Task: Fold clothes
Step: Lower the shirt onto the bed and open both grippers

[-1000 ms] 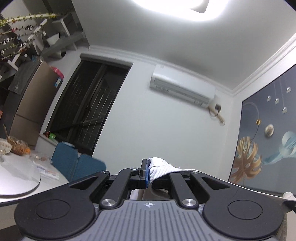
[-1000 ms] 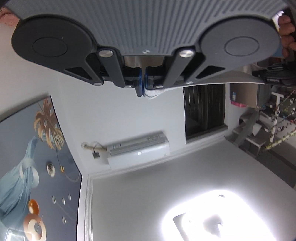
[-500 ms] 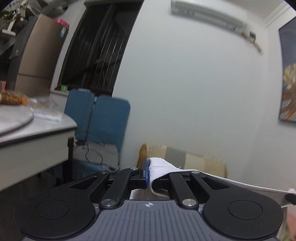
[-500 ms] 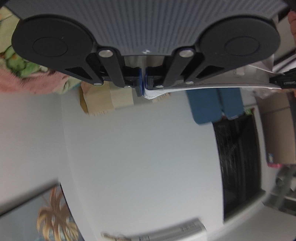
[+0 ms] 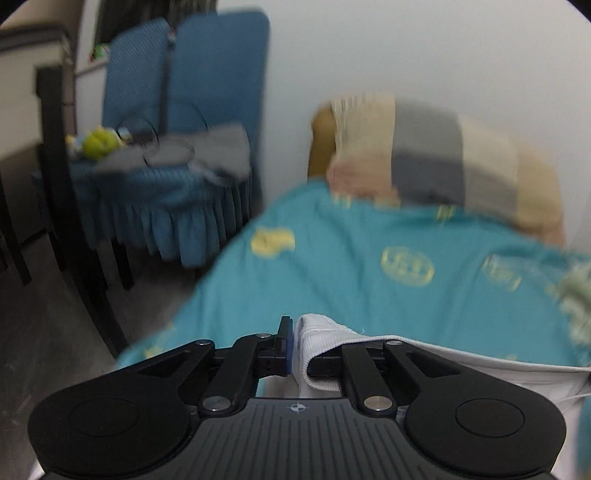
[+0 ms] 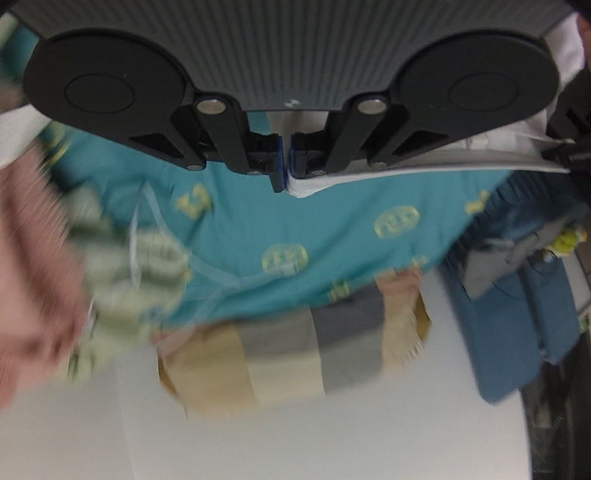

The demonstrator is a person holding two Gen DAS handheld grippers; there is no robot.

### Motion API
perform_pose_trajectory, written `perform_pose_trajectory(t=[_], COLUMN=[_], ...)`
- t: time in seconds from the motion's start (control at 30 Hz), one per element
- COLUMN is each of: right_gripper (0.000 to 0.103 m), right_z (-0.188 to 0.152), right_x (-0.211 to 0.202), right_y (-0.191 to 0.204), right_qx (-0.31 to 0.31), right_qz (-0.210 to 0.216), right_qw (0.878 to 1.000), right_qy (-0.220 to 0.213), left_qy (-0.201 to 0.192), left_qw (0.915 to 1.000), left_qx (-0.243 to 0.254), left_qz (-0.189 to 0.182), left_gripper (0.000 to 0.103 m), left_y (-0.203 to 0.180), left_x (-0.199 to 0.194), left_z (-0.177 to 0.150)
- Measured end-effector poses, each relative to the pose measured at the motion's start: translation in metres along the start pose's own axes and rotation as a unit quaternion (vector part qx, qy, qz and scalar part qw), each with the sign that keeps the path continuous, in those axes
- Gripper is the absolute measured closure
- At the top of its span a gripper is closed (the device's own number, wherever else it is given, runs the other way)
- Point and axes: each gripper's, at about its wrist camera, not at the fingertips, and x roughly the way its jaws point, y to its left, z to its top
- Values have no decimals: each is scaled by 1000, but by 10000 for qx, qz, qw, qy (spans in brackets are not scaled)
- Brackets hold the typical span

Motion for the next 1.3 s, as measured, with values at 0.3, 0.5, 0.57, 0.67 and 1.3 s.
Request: perform_pose_trajectory(t=[0.3,0.5,0.57,0.67,1.3], right_gripper=[22,20,20,20,20], right_z=[2,4,3,-5,-122], right_x=[13,-36,-67,-126,-369], right_y=[-23,-7,-3,-3,-19], right_qx=[512,214,253,442,564], right_qz=[467,401,458,658,1087], right_qw=[9941,9928,9931,9932,9898], right_qy=[836,1105,1054,851,734], left_qy=[378,331,252,133,869], left_qw=[9991,9974,9970,9962,9905], left_qx=[192,517,593,707,989], left_qz=[-98,-371,-422,-497,-392], left_gripper=[24,10,8,8,10], left_y=[16,30,34,41,85], left_x=[-8,-106,-144,-200,-322], left_z=[6,5,-1,-9,-115])
